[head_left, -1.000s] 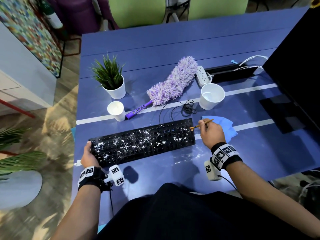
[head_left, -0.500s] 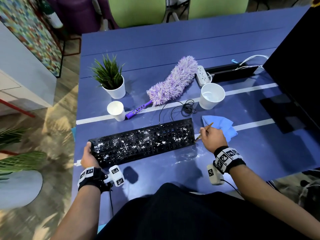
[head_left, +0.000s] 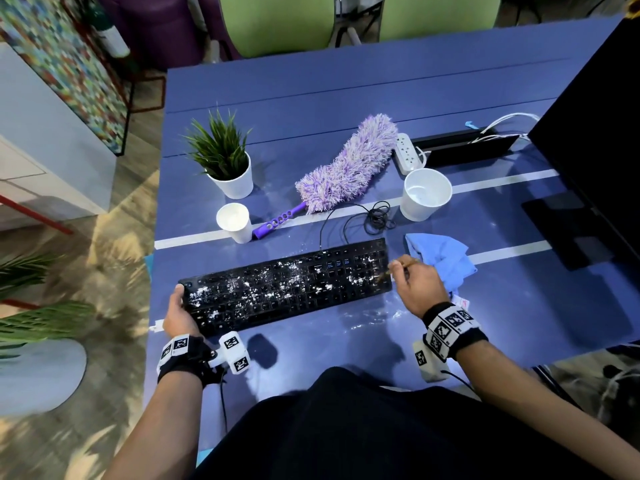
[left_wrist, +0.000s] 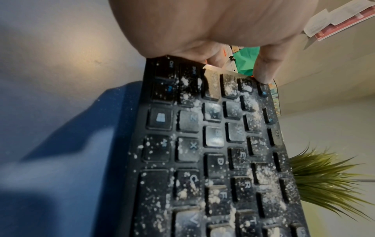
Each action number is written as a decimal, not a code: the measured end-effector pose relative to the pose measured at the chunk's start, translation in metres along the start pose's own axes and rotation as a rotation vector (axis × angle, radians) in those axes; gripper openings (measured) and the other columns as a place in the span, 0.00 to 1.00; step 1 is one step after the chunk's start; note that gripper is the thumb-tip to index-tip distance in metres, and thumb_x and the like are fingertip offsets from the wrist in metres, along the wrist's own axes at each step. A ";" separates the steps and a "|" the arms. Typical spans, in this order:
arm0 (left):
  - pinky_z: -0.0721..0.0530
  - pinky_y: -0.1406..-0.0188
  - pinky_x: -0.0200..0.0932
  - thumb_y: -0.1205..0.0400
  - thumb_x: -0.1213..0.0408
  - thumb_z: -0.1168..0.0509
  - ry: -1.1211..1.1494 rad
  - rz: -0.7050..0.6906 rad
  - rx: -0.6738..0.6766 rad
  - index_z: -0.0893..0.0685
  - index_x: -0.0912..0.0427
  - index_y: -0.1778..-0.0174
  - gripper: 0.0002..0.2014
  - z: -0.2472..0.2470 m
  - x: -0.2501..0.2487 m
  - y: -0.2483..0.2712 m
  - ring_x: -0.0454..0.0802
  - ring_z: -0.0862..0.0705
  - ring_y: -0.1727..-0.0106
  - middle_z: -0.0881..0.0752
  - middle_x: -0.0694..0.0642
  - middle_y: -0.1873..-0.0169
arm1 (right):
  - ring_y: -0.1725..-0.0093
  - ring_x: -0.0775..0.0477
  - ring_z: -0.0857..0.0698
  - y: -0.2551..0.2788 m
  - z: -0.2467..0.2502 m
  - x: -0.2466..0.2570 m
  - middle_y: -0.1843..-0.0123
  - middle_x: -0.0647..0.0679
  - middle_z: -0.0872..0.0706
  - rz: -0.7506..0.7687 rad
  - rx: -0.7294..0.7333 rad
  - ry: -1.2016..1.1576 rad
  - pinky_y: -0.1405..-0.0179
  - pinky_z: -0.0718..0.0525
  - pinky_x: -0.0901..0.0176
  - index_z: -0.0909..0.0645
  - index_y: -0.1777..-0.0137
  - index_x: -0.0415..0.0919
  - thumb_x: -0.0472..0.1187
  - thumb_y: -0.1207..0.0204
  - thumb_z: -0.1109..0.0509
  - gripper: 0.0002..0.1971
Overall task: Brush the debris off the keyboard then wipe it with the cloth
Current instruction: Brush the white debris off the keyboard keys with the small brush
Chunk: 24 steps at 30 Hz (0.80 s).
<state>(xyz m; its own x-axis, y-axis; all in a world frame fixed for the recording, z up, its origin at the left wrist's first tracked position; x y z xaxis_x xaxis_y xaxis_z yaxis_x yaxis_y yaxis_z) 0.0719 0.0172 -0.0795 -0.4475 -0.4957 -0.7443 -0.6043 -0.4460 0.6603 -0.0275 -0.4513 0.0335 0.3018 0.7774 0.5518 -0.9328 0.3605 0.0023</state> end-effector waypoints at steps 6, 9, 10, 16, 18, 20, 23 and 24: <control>0.13 0.43 0.68 0.48 0.40 0.18 -0.013 0.037 -0.003 0.11 0.60 0.39 0.42 0.004 0.004 -0.003 0.64 0.11 0.43 0.09 0.60 0.44 | 0.58 0.36 0.13 -0.001 -0.011 -0.005 0.62 0.38 0.12 -0.053 0.090 0.048 0.54 0.15 0.48 0.16 0.58 0.37 0.56 0.18 0.51 0.28; 0.14 0.44 0.69 0.44 0.40 0.20 -0.017 0.026 0.009 0.11 0.59 0.40 0.39 -0.001 0.000 0.007 0.64 0.10 0.45 0.09 0.59 0.45 | 0.56 0.38 0.13 -0.001 -0.004 -0.006 0.60 0.40 0.11 -0.062 -0.015 -0.069 0.50 0.15 0.47 0.16 0.54 0.39 0.55 0.17 0.49 0.24; 0.14 0.44 0.69 0.44 0.40 0.20 -0.026 0.019 0.007 0.10 0.59 0.40 0.39 -0.001 -0.002 0.009 0.64 0.10 0.46 0.08 0.58 0.46 | 0.55 0.38 0.13 -0.001 -0.002 -0.006 0.59 0.41 0.10 -0.069 -0.057 -0.102 0.49 0.15 0.47 0.16 0.52 0.40 0.53 0.16 0.47 0.21; 0.14 0.44 0.70 0.52 0.37 0.17 -0.033 0.046 -0.001 0.10 0.59 0.41 0.45 0.006 0.003 -0.004 0.65 0.10 0.46 0.09 0.59 0.46 | 0.61 0.44 0.11 0.000 -0.015 0.001 0.64 0.47 0.10 -0.091 0.003 -0.193 0.54 0.12 0.46 0.15 0.55 0.42 0.63 0.21 0.50 0.29; 0.14 0.44 0.69 0.51 0.37 0.17 -0.021 0.042 0.010 0.10 0.58 0.41 0.44 0.008 0.004 -0.007 0.65 0.10 0.46 0.09 0.60 0.46 | 0.61 0.41 0.12 0.000 -0.012 0.000 0.64 0.44 0.11 -0.096 -0.034 -0.138 0.55 0.13 0.47 0.16 0.54 0.42 0.63 0.21 0.53 0.30; 0.14 0.44 0.69 0.52 0.35 0.17 -0.025 0.039 -0.003 0.10 0.58 0.42 0.45 0.010 0.004 -0.009 0.65 0.10 0.46 0.08 0.59 0.47 | 0.60 0.39 0.12 -0.003 -0.009 -0.004 0.64 0.43 0.11 -0.096 -0.051 -0.113 0.54 0.14 0.48 0.17 0.55 0.41 0.57 0.18 0.49 0.25; 0.13 0.45 0.69 0.48 0.38 0.18 -0.003 0.031 0.000 0.10 0.59 0.41 0.42 0.007 0.001 -0.002 0.64 0.09 0.46 0.08 0.59 0.47 | 0.60 0.45 0.11 -0.004 -0.010 0.000 0.65 0.46 0.09 -0.037 0.035 -0.105 0.50 0.13 0.49 0.15 0.57 0.43 0.50 0.15 0.43 0.18; 0.13 0.45 0.68 0.46 0.39 0.18 -0.012 0.032 0.008 0.10 0.59 0.41 0.40 0.003 -0.002 0.006 0.64 0.09 0.47 0.08 0.59 0.48 | 0.59 0.45 0.11 -0.004 -0.007 0.001 0.64 0.46 0.09 -0.014 0.021 -0.092 0.50 0.14 0.51 0.15 0.56 0.43 0.49 0.15 0.43 0.18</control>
<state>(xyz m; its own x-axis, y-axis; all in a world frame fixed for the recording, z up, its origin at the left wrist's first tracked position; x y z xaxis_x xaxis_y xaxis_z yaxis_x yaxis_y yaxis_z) 0.0672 0.0172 -0.0742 -0.4740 -0.5008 -0.7242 -0.5949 -0.4242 0.6827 -0.0220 -0.4478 0.0281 0.2965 0.7217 0.6255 -0.9327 0.3595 0.0273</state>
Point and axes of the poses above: each hand's wrist, its own y-axis away from the middle knuckle, its own z-axis out of the back of the hand, x = y × z, the point moved 6 cm from there along -y, towards the middle knuckle
